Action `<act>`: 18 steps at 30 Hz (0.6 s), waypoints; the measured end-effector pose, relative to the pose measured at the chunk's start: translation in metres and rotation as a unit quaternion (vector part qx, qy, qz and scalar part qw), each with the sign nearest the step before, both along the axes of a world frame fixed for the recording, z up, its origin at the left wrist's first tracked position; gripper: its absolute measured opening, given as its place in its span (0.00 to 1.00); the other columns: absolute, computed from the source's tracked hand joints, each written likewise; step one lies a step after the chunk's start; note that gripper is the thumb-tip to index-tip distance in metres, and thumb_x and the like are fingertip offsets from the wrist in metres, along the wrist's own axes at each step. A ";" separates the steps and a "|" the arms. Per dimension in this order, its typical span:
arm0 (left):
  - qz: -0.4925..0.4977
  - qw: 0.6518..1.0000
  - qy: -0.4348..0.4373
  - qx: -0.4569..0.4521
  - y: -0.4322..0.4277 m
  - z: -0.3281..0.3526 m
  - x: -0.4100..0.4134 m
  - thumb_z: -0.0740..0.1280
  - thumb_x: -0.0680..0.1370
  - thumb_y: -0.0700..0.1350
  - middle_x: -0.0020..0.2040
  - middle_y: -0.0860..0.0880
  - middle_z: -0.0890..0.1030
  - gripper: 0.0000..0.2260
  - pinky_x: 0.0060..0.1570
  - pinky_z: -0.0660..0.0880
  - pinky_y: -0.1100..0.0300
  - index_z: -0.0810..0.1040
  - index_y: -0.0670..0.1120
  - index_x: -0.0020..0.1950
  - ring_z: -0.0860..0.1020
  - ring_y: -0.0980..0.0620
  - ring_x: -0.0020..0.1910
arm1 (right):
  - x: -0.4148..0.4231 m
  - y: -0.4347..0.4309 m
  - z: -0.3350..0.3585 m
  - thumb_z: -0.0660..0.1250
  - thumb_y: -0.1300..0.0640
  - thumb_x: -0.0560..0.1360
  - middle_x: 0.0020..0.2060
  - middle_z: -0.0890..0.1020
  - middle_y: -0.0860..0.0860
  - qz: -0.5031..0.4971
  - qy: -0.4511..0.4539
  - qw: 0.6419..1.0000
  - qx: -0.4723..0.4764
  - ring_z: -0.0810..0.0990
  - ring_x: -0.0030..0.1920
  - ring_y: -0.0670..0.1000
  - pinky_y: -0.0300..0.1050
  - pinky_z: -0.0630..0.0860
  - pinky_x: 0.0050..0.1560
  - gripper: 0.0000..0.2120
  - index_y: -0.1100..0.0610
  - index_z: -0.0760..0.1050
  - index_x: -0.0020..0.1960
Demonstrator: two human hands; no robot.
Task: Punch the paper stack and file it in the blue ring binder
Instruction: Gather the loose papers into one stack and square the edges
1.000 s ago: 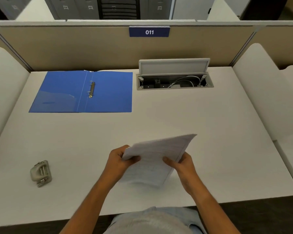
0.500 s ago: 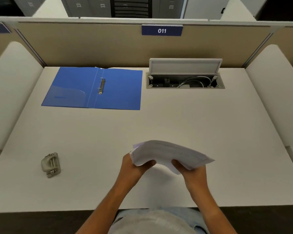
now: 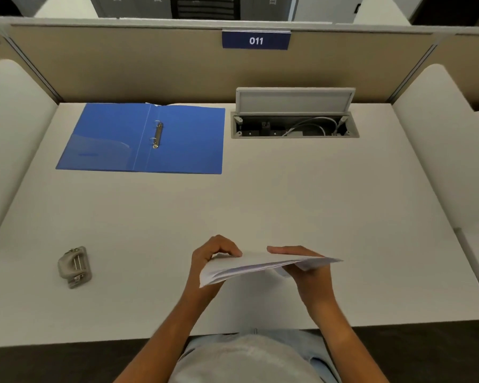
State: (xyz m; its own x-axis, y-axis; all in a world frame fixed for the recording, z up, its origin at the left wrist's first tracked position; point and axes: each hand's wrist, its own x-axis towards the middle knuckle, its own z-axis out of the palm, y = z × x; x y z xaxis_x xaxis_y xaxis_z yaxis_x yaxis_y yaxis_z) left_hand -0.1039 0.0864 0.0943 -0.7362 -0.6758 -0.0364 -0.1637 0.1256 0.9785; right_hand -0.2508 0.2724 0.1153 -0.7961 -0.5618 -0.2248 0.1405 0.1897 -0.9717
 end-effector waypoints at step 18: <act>0.031 0.992 -0.069 0.100 0.018 0.012 -0.010 0.76 0.78 0.37 0.39 0.60 0.86 0.15 0.39 0.77 0.71 0.86 0.58 0.40 0.84 0.63 0.40 | -0.002 -0.001 -0.004 0.78 0.65 0.76 0.42 0.90 0.45 -0.062 -0.073 0.994 0.045 0.87 0.45 0.45 0.38 0.83 0.46 0.10 0.50 0.84 0.49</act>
State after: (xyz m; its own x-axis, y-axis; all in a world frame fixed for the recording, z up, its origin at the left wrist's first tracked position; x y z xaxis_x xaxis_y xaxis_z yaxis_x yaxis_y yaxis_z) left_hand -0.1142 0.1047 0.1063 -0.6714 -0.6894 -0.2719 -0.2996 -0.0830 0.9504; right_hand -0.2528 0.2710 0.1115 -0.8129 -0.4344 -0.3880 0.3062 0.2479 -0.9191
